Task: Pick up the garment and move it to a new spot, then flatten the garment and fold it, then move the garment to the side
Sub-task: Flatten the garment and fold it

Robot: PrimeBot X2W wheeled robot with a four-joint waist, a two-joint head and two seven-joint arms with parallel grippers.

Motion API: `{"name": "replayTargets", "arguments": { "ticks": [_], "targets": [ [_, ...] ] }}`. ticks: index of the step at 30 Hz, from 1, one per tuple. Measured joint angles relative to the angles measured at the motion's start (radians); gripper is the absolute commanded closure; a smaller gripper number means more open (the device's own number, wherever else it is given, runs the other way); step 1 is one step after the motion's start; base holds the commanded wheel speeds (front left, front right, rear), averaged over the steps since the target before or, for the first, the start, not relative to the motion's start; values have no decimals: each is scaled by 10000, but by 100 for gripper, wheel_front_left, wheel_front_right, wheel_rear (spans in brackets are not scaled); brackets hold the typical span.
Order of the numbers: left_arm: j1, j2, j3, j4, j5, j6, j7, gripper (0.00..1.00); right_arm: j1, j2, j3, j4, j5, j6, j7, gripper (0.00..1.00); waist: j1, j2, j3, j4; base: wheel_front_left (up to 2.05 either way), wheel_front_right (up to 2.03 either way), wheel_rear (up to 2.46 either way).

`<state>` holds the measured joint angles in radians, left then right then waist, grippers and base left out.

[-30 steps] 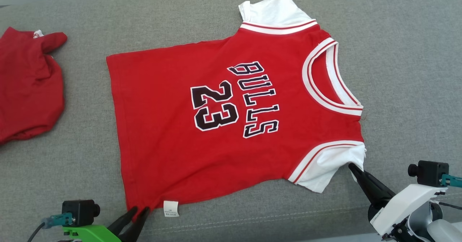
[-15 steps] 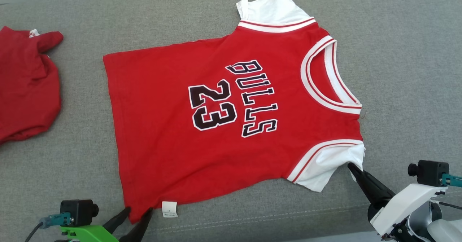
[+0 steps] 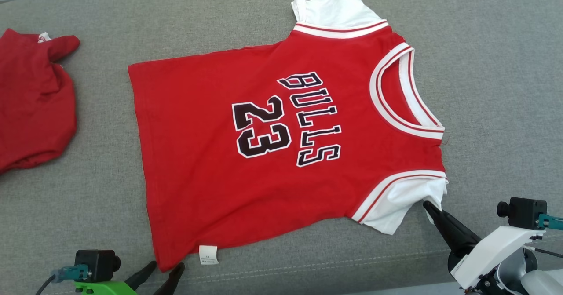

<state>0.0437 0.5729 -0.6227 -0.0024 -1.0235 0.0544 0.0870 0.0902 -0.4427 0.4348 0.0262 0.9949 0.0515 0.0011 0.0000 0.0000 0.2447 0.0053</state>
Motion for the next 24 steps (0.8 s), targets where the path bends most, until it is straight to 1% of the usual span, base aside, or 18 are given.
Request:
{"name": "replayTargets", "arguments": {
  "ticks": [5,7,9,10,12,15,18,19,20,24],
  "targets": [
    [-1,-12,12,29,0,8,-2,0,0,2,21,-13,0,0,2,100,0,0,2,-37,0,0,0],
    [-1,-44,10,52,0,42,-4,15,0,2,23,-21,0,0,13,100,0,0,3,-62,0,0,0],
    [-2,-94,10,69,0,77,-12,24,0,2,21,-29,0,0,15,100,0,0,3,-89,0,0,0],
    [-2,-119,10,81,0,77,-12,38,0,2,21,-31,0,0,15,100,0,0,3,-102,0,0,0],
    [-7,-169,8,88,0,77,-69,44,0,2,21,-33,0,-2,15,100,0,0,1,-125,0,0,0],
    [-15,-207,13,104,0,77,-104,57,0,-2,21,-33,0,-2,48,100,0,0,-12,-148,0,0,0],
    [-20,-240,19,121,0,77,-184,85,0,-4,23,-33,2,-2,61,100,0,1,-27,-158,0,0,0],
    [-20,-251,19,123,0,77,-184,85,0,-4,21,-33,12,0,79,100,0,0,-32,-159,0,0,0],
    [-21,-263,12,123,0,77,-184,100,0,-2,23,-35,12,0,82,100,0,0,-38,-160,0,0,0],
    [-21,-268,-6,125,0,73,-176,100,5,-2,13,-56,94,0,82,100,0,0,-75,-161,0,0,0]
  ]
}}
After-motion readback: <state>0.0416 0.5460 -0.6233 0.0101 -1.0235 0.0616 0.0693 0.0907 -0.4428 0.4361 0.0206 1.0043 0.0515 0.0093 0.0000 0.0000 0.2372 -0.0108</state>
